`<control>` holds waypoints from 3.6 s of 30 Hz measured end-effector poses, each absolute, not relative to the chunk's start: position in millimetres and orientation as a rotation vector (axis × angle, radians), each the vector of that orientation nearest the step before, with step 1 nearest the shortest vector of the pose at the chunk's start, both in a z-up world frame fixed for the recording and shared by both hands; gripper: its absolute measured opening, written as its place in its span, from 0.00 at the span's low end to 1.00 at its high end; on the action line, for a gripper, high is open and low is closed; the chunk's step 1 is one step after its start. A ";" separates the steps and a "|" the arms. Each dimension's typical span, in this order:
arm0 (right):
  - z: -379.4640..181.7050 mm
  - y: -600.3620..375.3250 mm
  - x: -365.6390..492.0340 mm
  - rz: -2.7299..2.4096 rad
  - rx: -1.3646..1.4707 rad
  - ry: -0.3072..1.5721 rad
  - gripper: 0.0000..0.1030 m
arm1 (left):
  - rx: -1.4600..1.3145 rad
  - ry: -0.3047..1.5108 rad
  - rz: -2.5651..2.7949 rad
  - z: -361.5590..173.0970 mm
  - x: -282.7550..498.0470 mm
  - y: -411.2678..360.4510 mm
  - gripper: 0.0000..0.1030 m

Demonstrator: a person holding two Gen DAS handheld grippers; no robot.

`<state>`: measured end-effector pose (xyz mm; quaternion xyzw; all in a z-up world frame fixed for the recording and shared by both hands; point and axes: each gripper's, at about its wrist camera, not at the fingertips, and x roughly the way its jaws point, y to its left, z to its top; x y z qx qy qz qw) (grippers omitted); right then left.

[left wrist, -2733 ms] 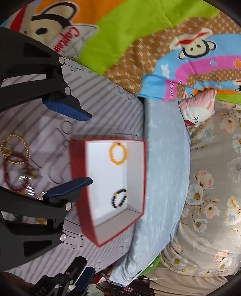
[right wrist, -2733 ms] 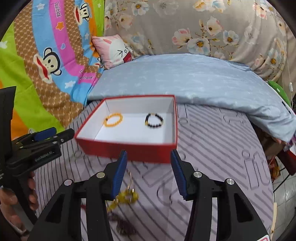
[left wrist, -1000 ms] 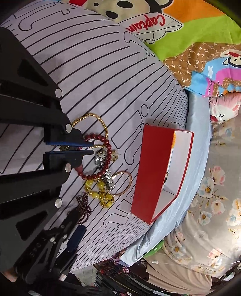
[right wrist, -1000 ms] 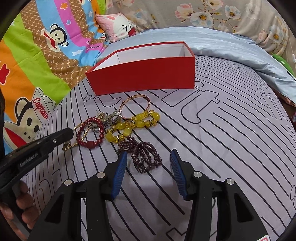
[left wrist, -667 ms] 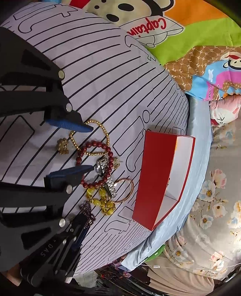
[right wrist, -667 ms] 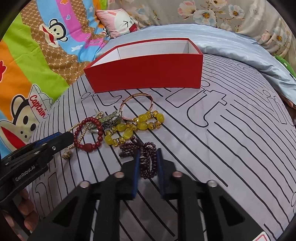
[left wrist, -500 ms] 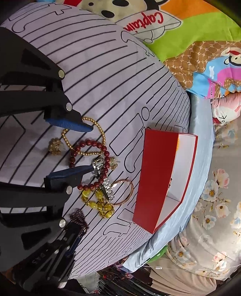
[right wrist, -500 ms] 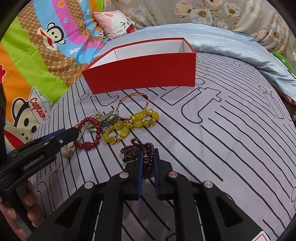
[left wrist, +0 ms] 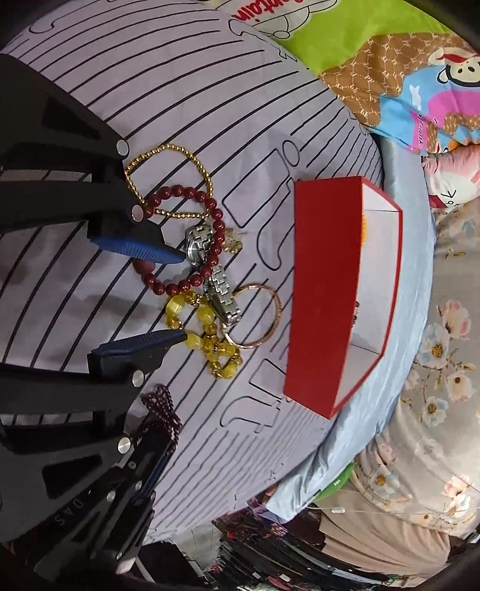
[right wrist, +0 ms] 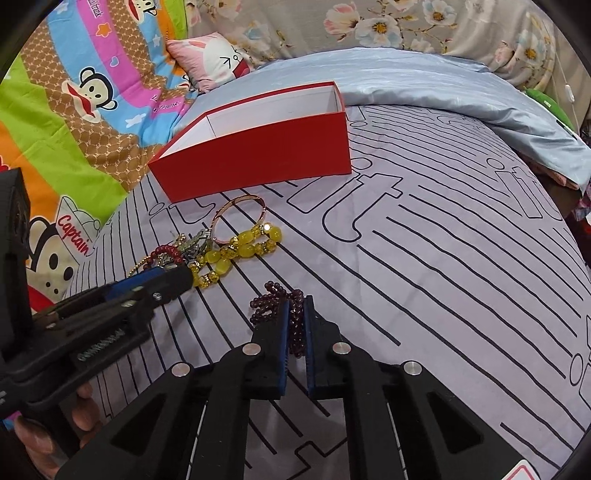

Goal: Organize jewelry
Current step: 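Carry both bracelets into the red box and open both grippers, then withdraw both grippers from the box back to the remaining jewelry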

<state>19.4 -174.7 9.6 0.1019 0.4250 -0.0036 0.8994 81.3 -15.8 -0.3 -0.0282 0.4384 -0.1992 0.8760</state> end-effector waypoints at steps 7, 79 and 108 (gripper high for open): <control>8.1 -171.2 18.3 0.007 0.220 0.884 0.07 | -0.065 0.926 -0.401 -5.5 80.5 -11.2 0.08; 60.2 -202.4 209.3 -0.005 0.196 0.734 0.37 | -0.091 0.798 -0.235 56.5 268.8 -20.8 0.39; 11.1 -178.8 39.3 -0.033 0.204 0.835 0.40 | -0.037 0.861 -0.191 11.0 85.0 46.1 0.52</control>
